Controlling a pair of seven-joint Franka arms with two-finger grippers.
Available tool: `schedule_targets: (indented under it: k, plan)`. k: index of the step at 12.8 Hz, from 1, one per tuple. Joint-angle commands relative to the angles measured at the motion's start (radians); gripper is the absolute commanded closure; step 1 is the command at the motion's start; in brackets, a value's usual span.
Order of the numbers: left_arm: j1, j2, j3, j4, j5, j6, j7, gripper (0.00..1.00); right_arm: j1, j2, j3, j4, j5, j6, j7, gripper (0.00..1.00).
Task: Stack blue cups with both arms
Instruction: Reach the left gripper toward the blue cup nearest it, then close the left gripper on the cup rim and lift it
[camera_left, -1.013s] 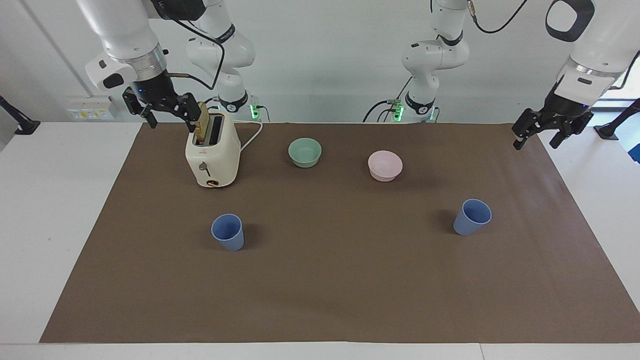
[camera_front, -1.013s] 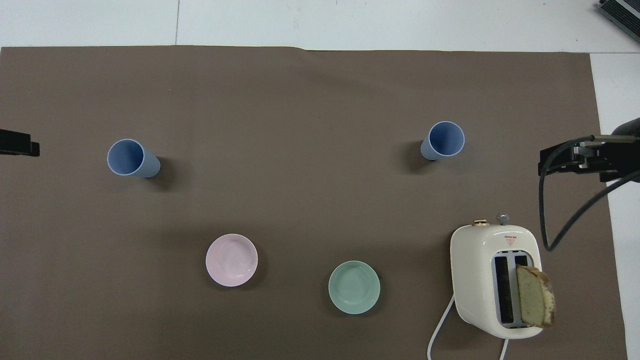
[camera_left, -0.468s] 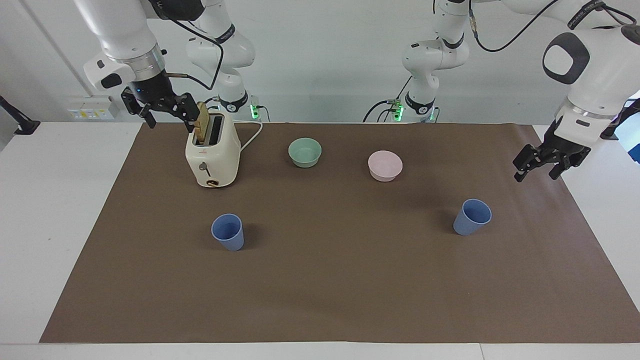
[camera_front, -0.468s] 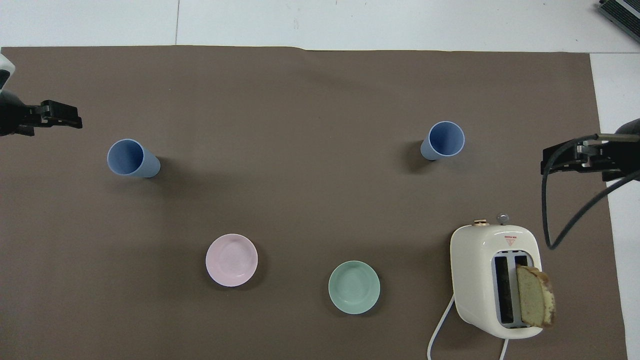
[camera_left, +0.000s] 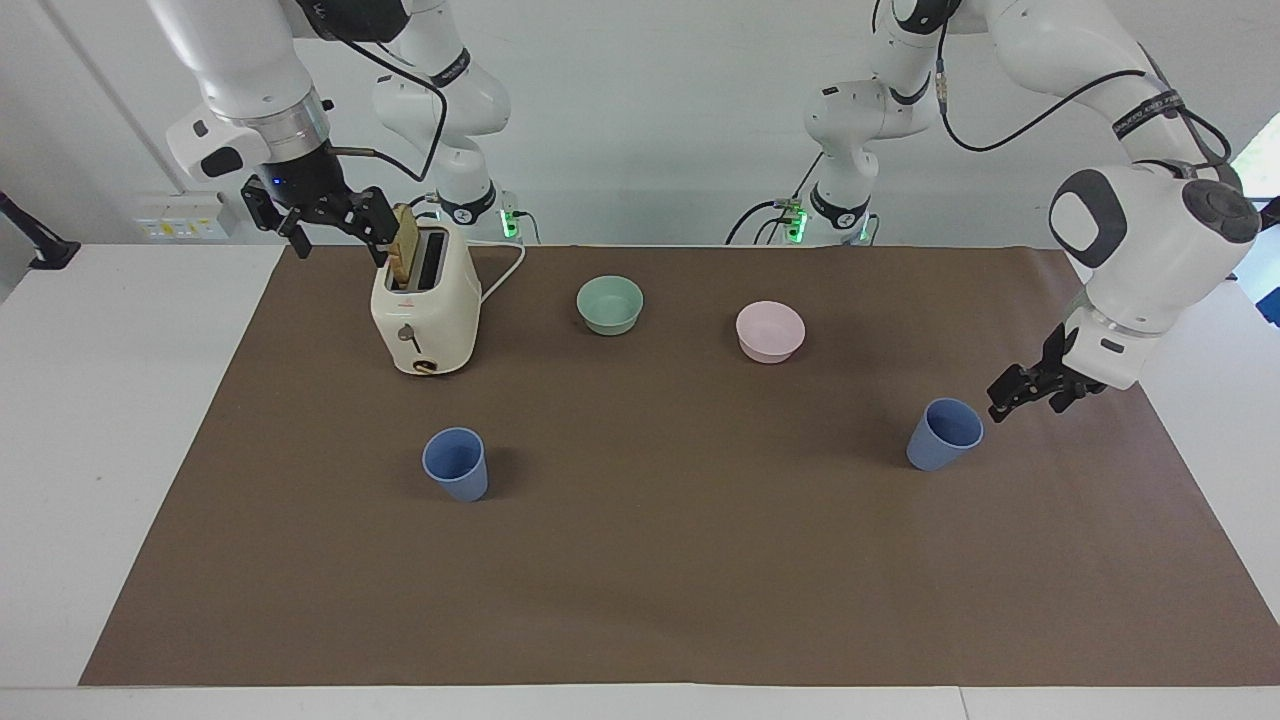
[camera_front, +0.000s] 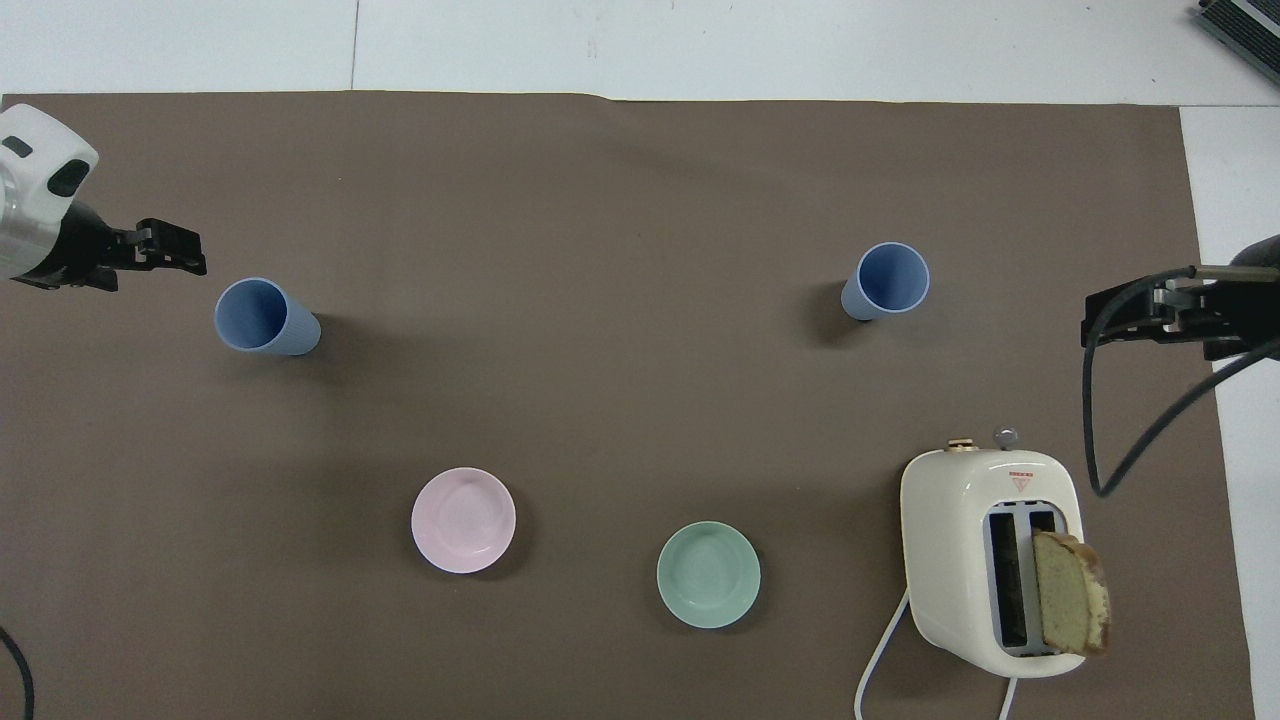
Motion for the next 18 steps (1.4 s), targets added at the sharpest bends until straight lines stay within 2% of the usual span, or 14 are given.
schedule_targets:
  k: [1,5,11,12,13,14,15,17,18]
  plan:
    - [-0.024,-0.016,0.008,-0.081,0.001,0.060,-0.045,0.00,-0.016,0.007,0.009,0.005,-0.006,0.011,-0.017,0.00]
    - [-0.035,-0.014,0.008,-0.160,0.001,0.144,-0.053,0.00,-0.016,0.007,0.009,0.005,-0.006,0.011,-0.017,0.00]
    - [-0.034,0.009,0.008,-0.163,0.002,0.181,-0.044,0.00,-0.016,0.007,0.009,0.004,-0.006,0.011,-0.020,0.00]
    - [-0.034,0.009,0.008,-0.161,0.002,0.180,-0.044,0.06,-0.016,0.007,0.011,0.004,-0.006,0.011,-0.022,0.00]
    - [-0.030,0.009,0.008,-0.161,0.002,0.175,-0.044,0.25,-0.016,0.007,0.009,0.004,-0.006,0.011,-0.023,0.00]
    - [-0.030,0.009,0.008,-0.160,0.002,0.174,-0.044,0.39,-0.016,0.007,0.011,0.004,-0.006,0.013,-0.023,0.00]
    - [-0.034,0.009,0.008,-0.158,0.002,0.170,-0.045,0.57,-0.016,0.007,0.009,0.004,-0.006,0.013,-0.023,0.00]
    - [-0.034,0.010,0.008,-0.148,0.002,0.155,-0.050,1.00,-0.016,0.007,0.009,0.004,-0.006,0.013,-0.023,0.00]
    - [-0.034,0.013,0.008,-0.142,0.001,0.154,-0.056,1.00,-0.016,0.007,0.009,0.004,-0.006,0.013,-0.023,0.00]
